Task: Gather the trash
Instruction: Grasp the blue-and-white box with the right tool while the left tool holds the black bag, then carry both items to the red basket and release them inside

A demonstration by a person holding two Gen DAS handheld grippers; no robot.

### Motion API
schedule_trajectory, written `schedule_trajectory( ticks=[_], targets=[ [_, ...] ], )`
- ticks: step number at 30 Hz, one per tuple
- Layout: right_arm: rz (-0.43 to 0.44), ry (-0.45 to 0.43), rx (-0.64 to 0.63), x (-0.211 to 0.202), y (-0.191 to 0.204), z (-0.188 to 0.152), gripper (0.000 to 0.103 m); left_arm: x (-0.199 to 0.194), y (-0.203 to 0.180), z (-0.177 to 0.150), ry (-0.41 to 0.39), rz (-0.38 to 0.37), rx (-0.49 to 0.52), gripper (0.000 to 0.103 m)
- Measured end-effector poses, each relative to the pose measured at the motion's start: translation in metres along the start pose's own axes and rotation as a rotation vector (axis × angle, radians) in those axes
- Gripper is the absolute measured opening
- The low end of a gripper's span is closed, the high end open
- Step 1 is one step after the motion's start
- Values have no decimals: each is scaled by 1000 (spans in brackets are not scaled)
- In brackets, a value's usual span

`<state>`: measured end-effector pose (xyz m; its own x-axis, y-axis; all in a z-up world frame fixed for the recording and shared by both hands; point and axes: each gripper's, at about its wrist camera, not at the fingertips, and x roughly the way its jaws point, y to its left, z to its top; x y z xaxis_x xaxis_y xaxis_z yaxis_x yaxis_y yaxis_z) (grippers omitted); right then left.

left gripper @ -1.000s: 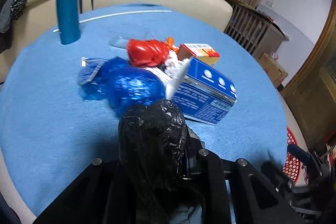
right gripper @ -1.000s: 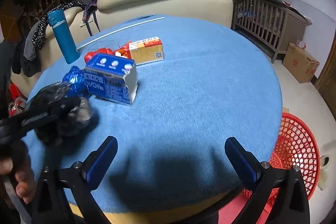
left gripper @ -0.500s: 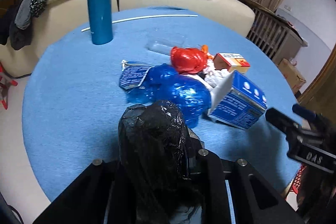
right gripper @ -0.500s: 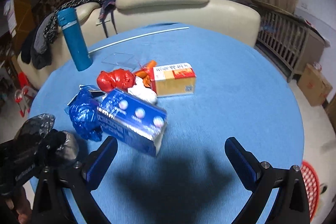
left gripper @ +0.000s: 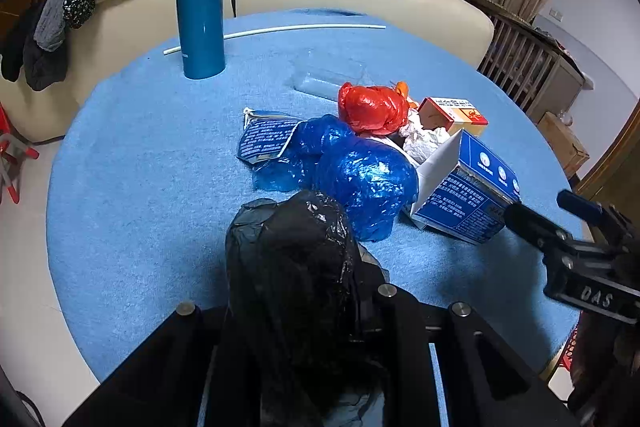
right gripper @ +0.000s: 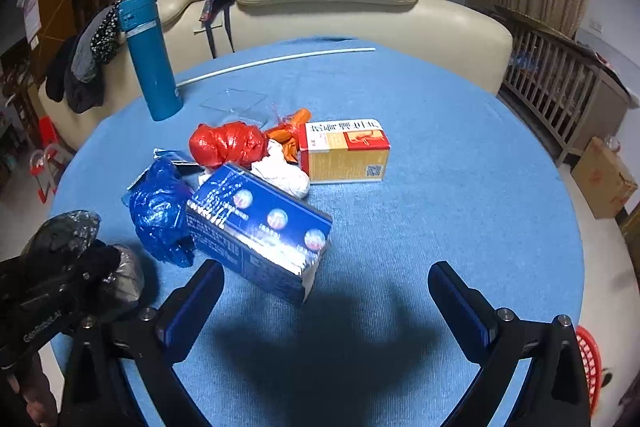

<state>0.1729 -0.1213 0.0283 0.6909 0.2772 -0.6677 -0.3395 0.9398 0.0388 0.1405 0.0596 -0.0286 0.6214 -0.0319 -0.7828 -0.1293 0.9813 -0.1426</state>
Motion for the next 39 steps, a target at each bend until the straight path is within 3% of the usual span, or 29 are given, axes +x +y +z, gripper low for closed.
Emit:
schedule_trajectory(
  ticks=[6, 11, 16, 17, 18, 19, 20, 21, 31, 39],
  targets=[
    [32, -8, -81, 13, 3, 23, 103, -1, 6, -3, 10, -3, 3, 20],
    [139, 50, -228, 30, 17, 44, 103, 0, 7, -5, 19, -11, 1, 20],
    [137, 120, -380, 61, 38, 42, 103, 1, 7, -7, 31, -6, 8, 20],
    [153, 152, -374, 70, 39, 37, 96, 1, 7, -8, 33, -3, 9, 20],
    [180, 166, -357, 73, 38, 33, 68, 1, 7, -9, 34, -1, 9, 20],
    [215, 183, -329, 76, 36, 31, 53, 2, 7, -10, 36, 2, 7, 20],
    [262, 177, -267, 74, 32, 29, 42, 2, 7, -10, 38, 4, 6, 20],
    [251, 173, -246, 73, 30, 26, 39, 3, 7, -11, 41, 6, 7, 20],
    [247, 114, -93, 34, 6, -8, 39, -11, -25, -18, 25, -9, 60, 20],
    [220, 27, 65, -24, -46, -33, 39, -27, -64, -21, 3, -25, 137, 20]
  ],
)
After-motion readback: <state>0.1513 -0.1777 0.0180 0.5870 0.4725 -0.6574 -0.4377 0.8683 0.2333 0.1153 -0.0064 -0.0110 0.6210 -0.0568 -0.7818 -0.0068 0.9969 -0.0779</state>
